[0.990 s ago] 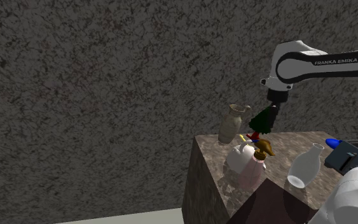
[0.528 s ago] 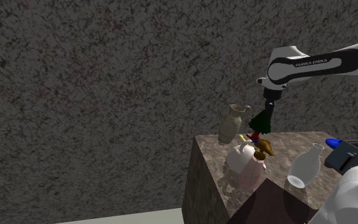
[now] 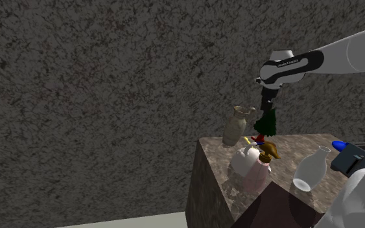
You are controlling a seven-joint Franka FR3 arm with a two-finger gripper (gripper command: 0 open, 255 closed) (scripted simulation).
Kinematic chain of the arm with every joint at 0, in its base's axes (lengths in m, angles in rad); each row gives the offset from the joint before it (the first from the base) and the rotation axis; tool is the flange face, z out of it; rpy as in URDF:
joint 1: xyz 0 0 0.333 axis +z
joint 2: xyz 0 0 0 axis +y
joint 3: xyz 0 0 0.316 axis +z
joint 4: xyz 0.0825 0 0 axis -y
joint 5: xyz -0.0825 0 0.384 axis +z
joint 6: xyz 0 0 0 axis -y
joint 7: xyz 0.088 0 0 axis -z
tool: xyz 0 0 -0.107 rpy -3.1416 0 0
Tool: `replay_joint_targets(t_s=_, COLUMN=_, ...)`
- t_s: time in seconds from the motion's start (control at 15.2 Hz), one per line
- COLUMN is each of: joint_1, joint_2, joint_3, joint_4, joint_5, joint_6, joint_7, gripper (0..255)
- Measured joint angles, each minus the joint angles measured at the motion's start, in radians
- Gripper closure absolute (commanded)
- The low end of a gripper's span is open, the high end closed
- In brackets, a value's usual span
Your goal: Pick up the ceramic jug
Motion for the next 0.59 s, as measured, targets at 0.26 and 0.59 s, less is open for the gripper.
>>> replay_joint_targets(t_s=0.26, joint_1=-0.035, joint_2=0.166, joint_3=-0.017, joint_4=0.153, joint_5=0.135, joint_6=0.017, joint_7=-0.194, gripper=0)
replay_joint_targets(t_s=0.59, joint_1=-0.117, joint_2=0.366, joint_3=0.021, joint_4=0.357, joint_5=0.288, joint_6=0.009, joint_7=-0.382, gripper=0)
